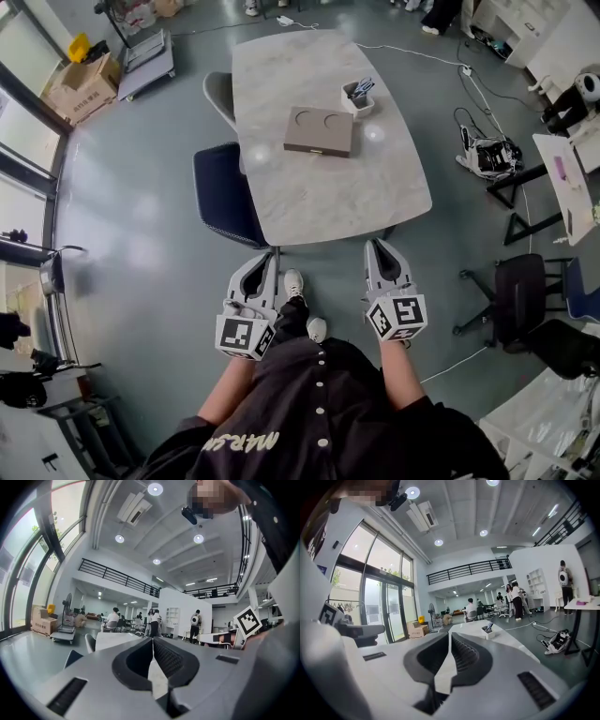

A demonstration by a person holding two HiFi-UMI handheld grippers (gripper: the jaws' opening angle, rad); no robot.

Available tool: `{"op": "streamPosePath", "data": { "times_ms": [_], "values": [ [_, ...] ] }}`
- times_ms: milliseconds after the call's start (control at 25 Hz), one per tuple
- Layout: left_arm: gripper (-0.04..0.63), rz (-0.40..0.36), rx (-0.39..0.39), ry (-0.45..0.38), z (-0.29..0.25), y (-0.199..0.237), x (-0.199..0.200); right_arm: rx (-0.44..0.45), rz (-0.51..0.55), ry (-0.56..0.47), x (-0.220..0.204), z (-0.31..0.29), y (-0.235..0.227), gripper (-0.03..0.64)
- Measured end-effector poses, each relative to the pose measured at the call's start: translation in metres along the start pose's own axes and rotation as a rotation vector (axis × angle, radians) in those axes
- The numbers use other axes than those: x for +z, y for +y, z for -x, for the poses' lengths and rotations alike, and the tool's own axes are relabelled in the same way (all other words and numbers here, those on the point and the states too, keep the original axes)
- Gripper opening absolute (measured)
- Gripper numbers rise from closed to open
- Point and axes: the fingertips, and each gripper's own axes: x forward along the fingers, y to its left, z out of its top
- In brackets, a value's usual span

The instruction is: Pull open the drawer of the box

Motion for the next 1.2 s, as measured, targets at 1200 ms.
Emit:
{"op": "streamPosePath", "data": {
  "times_ms": [1200],
  "values": [
    [0.017, 0.052, -0.077, 0.023, -0.194, 0.117, 0.022, -0.046, -0.076, 0.058, 0.034, -0.219, -0.06, -0.003]
  ]
}}
